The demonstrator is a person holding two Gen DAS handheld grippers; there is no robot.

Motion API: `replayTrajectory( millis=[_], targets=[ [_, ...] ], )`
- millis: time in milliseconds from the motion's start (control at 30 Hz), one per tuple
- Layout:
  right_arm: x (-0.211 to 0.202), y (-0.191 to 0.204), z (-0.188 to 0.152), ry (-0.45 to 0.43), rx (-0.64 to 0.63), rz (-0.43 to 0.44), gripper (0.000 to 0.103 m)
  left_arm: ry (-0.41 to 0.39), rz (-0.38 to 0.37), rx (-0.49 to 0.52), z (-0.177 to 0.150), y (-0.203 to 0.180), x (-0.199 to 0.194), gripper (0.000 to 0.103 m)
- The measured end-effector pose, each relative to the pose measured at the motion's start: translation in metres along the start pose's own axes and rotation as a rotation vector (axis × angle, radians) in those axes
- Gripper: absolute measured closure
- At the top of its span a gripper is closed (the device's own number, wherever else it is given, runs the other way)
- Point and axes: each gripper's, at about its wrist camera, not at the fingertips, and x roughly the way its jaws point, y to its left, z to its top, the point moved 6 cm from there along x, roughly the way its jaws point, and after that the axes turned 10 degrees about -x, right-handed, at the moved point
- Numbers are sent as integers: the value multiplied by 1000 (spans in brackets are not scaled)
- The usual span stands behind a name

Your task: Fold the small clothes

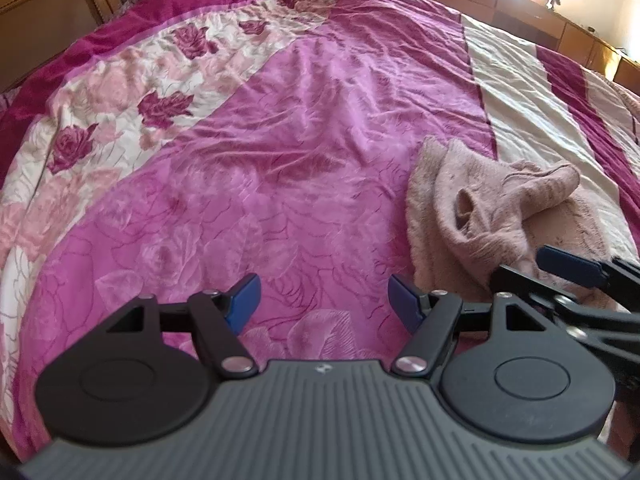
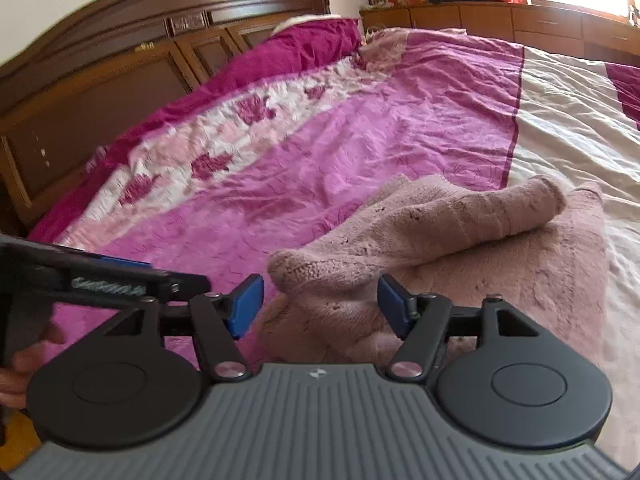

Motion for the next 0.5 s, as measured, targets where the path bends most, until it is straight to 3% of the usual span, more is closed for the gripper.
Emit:
replayTrajectory(
  millis=[300, 500],
  targets=[
    [-65, -53, -14, -101, 156, -122, 22, -33, -74, 78, 11, -42, -7, 31],
    [-84, -92, -27, -129, 250, -214, 19, -46, -128, 166, 13, -82, -3, 31]
  ],
)
